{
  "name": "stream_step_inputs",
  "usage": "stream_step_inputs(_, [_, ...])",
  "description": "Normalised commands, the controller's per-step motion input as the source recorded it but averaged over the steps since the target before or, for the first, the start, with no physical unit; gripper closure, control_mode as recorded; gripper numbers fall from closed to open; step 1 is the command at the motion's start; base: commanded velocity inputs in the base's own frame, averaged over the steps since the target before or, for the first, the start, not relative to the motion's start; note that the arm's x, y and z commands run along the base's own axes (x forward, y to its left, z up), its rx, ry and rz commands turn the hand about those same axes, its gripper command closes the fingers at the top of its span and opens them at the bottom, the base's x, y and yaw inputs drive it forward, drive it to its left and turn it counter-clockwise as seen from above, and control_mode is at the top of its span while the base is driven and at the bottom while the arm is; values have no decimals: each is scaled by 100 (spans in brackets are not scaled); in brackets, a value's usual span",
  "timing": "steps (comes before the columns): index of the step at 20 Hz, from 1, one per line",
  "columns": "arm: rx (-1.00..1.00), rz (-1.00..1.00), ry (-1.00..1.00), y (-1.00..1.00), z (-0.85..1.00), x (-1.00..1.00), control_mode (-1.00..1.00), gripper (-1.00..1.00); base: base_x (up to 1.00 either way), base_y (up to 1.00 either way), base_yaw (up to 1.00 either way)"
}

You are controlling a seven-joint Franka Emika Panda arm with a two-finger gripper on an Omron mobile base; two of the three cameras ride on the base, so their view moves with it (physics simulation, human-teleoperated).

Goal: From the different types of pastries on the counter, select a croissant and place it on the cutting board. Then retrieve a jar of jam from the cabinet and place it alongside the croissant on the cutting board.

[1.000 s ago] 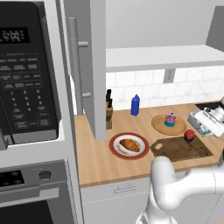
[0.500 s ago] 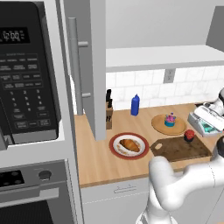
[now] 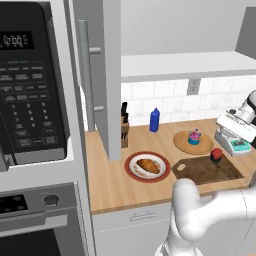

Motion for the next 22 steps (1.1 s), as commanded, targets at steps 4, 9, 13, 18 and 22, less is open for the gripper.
stream_step_inputs(4, [-19,-8,-24,79,23,-15,-100,-100,0,0,0])
stream_step_inputs(9, [-25,-21,-16,99,9,-6,-100,-100,0,0,0])
stream_step_inputs(13, [-26,-13,-17,77,9,-1,-100,-100,0,0,0])
stream_step_inputs(18, [-22,-1,-20,75,12,-1,-100,-100,0,0,0])
stream_step_inputs(22, [-20,-2,-12,87,28,-6,-100,-100,0,0,0])
